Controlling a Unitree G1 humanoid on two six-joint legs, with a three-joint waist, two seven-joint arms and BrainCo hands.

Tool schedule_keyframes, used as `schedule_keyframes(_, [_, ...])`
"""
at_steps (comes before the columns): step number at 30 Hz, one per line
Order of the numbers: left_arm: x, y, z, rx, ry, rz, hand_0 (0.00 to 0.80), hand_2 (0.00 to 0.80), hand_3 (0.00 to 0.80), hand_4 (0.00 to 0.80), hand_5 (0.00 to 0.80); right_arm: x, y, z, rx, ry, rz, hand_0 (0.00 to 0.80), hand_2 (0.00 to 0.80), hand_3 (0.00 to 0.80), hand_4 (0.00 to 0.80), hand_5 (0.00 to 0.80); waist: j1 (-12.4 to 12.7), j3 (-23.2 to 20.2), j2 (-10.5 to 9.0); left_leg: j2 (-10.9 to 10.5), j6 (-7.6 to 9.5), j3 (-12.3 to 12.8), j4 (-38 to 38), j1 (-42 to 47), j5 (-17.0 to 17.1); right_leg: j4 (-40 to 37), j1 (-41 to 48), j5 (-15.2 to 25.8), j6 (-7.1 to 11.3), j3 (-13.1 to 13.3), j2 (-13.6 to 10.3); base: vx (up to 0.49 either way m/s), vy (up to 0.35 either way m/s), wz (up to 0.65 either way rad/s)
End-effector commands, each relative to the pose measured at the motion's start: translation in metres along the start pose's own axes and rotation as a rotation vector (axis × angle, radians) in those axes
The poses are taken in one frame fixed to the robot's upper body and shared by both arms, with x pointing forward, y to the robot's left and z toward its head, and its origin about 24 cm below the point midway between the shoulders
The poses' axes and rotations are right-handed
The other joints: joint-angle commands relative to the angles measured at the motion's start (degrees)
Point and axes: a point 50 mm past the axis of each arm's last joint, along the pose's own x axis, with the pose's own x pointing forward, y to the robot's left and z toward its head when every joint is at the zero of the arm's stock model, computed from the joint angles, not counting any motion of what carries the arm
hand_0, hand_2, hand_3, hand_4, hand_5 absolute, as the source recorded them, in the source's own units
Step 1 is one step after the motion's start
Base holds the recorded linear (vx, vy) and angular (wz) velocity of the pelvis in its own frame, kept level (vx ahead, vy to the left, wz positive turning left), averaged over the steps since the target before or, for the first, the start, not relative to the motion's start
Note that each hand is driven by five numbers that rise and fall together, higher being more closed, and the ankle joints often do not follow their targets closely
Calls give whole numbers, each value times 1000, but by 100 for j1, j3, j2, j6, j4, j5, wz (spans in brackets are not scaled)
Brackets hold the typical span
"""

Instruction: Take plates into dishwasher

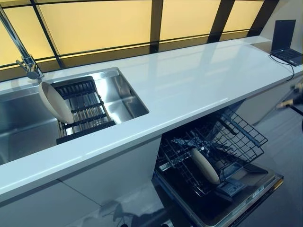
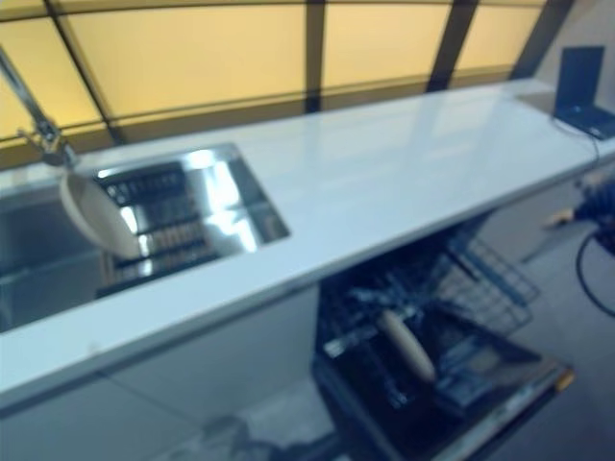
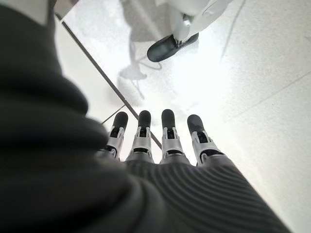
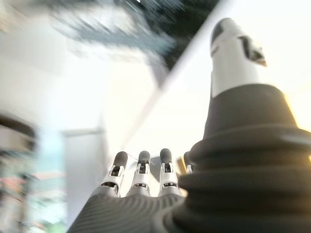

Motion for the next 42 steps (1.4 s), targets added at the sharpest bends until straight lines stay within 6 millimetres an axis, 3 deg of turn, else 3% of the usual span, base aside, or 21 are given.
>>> schedule_keyframes(1, [0, 9, 1, 46, 15, 21, 0, 0, 0, 0, 0, -11, -25, 47, -90, -221, -143, 0, 0, 0, 0, 0, 354, -387, -258, -189, 10, -62, -9, 68, -493, 13, 124, -472, 117, -215, 220, 35, 80, 14])
schedule_keyframes(4, [0, 3, 0, 89, 8, 7, 0, 0, 0, 0, 0, -20, -26, 87, -200, -405, -251, 0, 0, 0, 0, 0, 432, -448, -269, -218, 18, -149, -9, 41, -493, 13, 125, -488, 125, -251, 204, 42, 67, 21])
schedule_keyframes(10, [1, -8, 0, 155, 9, -35, 0, 0, 0, 0, 0, -49, -15, 144, -430, -685, -401, 0, 0, 0, 0, 0, 538, -501, -293, -264, 41, -296, -9, -63, -467, 13, 78, -483, 162, -323, 179, 58, 60, 26])
schedule_keyframes(16, [1, -11, 4, 148, 0, -48, 0, 0, 0, 0, 0, -72, -5, 175, -603, -853, -533, 0, 0, 0, 0, 0, 630, -355, -294, -320, 55, -487, -9, -244, -415, 13, -18, -464, 181, -404, 163, 25, 63, 19])
schedule_keyframes(26, [1, -8, 18, 146, -44, -50, 0, 0, 0, 0, 0, -89, 9, 195, -791, -956, -648, 0, 0, 0, 0, 0, 797, -10, -387, -371, 90, -813, -9, -542, -317, 13, -214, -434, 146, -575, 140, 24, 55, 21])
schedule_keyframes(37, [-1, -2, 33, 103, -144, -40, 0, 0, 0, 0, 0, -101, -9, 212, -832, -932, -853, 0, 0, 0, 0, 0, 916, 438, -395, -470, 145, -1087, -9, -924, -193, 31, -594, -321, 147, -633, 101, 5, 42, 22])
schedule_keyframes(42, [-1, -4, 39, 80, -158, -45, 0, 0, 0, 0, 0, -103, -5, 218, -841, -959, -857, 0, 0, 0, 0, 0, 956, 487, -374, -504, 206, -1159, -9, -891, -259, 81, -650, -320, 179, -676, 9, 6, 99, 22])
